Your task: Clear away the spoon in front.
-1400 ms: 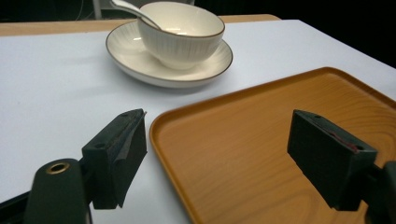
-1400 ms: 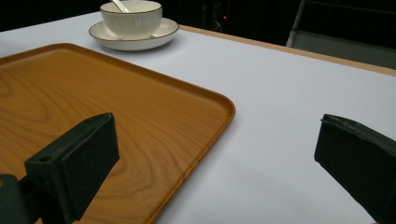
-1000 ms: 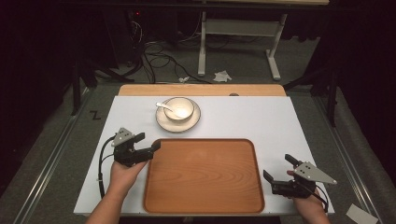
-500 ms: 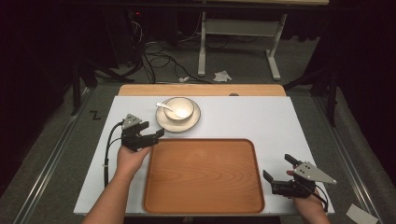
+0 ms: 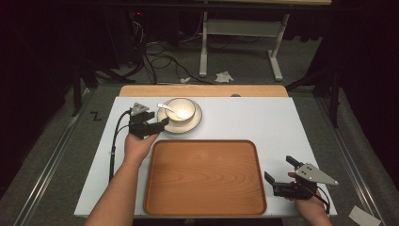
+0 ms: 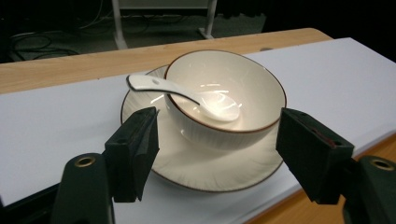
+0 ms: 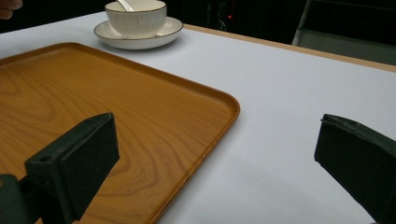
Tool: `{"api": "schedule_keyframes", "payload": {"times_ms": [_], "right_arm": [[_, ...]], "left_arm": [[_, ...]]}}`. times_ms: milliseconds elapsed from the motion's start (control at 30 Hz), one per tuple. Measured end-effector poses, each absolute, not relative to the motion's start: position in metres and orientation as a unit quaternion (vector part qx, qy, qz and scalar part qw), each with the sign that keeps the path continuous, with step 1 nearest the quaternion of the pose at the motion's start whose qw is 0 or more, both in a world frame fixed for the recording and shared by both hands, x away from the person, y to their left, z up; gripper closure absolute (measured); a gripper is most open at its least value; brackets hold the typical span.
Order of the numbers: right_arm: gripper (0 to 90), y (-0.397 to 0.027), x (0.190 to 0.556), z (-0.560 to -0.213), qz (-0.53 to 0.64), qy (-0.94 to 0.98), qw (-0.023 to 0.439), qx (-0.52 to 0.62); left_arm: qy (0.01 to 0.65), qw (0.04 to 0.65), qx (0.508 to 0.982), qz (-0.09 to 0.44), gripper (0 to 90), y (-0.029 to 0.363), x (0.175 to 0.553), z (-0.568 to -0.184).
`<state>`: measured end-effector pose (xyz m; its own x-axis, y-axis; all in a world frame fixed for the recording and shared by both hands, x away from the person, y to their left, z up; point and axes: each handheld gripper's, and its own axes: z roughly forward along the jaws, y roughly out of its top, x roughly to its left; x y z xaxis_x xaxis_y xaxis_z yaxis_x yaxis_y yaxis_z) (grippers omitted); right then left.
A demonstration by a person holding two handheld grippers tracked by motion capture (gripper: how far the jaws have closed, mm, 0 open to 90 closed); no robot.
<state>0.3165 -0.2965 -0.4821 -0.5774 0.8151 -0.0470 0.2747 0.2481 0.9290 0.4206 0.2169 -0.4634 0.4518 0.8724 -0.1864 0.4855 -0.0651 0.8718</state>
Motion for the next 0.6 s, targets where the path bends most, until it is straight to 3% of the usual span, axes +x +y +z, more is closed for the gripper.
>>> {"api": "schedule_keyframes", "payload": {"times_ms": [467, 600], "right_arm": [[1.1, -0.295, 0.317, -0.484, 0.491, 0.741, 0.270, 0.371], [1.1, -0.297, 0.317, -0.484, 0.493, 0.737, 0.269, 0.377]], "left_arm": [[0.493, 0.473, 0.700, 0.209, 31.8, 0.209, 0.460, -0.455], [0.497, 0.473, 0.697, 0.207, 39.9, 0.205, 0.471, -0.455]]}}
